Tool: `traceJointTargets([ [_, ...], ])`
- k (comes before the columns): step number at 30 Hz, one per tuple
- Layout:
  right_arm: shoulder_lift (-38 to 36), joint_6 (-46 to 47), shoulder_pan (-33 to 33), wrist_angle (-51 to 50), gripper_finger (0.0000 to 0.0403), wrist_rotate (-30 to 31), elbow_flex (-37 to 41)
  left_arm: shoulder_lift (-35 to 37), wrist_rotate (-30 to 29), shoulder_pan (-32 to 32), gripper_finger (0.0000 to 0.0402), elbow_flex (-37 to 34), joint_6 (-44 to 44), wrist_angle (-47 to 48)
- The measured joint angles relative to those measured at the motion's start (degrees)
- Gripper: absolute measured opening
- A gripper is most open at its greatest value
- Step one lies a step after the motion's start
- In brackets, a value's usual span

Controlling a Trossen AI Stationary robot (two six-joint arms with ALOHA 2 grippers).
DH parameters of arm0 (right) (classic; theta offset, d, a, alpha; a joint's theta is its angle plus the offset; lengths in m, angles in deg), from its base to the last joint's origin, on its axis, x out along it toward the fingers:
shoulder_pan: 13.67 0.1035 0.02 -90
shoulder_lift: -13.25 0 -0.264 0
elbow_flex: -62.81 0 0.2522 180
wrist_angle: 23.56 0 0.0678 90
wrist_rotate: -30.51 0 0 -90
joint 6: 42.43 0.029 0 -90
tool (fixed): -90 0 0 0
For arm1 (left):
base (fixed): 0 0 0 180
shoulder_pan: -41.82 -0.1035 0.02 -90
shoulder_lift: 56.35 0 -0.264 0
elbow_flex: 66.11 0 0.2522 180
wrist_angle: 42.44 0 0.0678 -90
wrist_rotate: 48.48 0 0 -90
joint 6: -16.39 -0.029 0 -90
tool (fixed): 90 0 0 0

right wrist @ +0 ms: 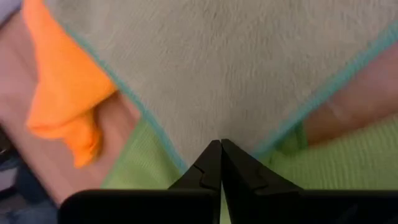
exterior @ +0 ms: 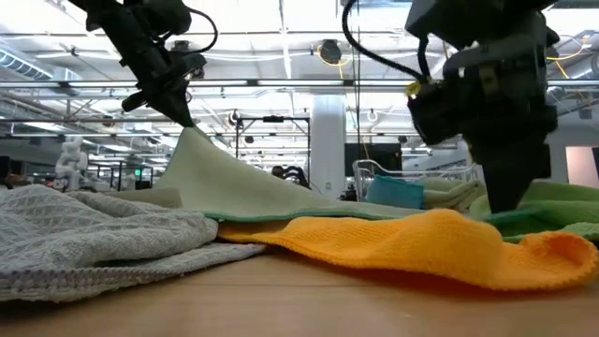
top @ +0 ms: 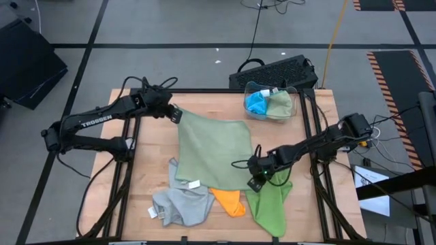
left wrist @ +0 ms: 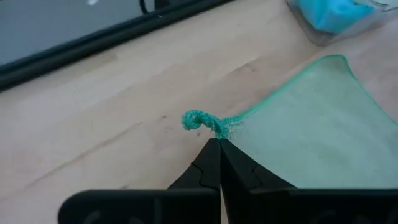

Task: Fold microfiber towels
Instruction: Fold the light green microfiber towel

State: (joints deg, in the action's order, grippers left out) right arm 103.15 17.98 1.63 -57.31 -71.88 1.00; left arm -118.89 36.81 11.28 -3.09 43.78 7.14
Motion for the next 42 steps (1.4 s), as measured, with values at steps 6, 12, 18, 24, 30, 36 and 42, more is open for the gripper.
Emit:
traceJointTargets([
  [6, -7.2, -2.8, -4.0, -2.1, 0.0, -0.9, 0.0, 0.0, 5.0, 0.8, 0.0, 0.0, 1.7, -1.4],
  [12, -11.0, -3.0, -12.5, 1.0, 0.0, 4.0, -0.1, 0.0, 7.8, 3.5, 0.0, 0.0, 6.9, -6.1],
  [18, -10.9, -7.2, -18.9, 13.6, 0.0009, 7.4, -0.4, -0.6, 7.8, 7.5, 0.0, 0.0, 12.2, -13.9],
  [24, -10.4, -12.0, -23.7, 15.8, 0.0061, 16.5, -7.6, -5.1, 5.9, 10.7, 0.0, 0.0, 13.7, -19.1],
  [30, -6.0, -25.9, -26.9, 16.4, 0.0136, 14.1, -16.5, -9.3, 6.0, 13.7, 0.0, 0.0, 13.5, -27.0],
  [36, 0.9, -38.8, -29.7, 18.5, 0.0169, 3.9, -22.4, -10.7, 4.3, 16.8, 0.0, 0.0, 11.3, -30.1],
  [42, 5.2, -38.7, -33.0, 20.2, 0.0165, -2.7, -25.7, -11.0, 0.9, 19.0, 0.0, 0.0, 12.2, -30.3],
])
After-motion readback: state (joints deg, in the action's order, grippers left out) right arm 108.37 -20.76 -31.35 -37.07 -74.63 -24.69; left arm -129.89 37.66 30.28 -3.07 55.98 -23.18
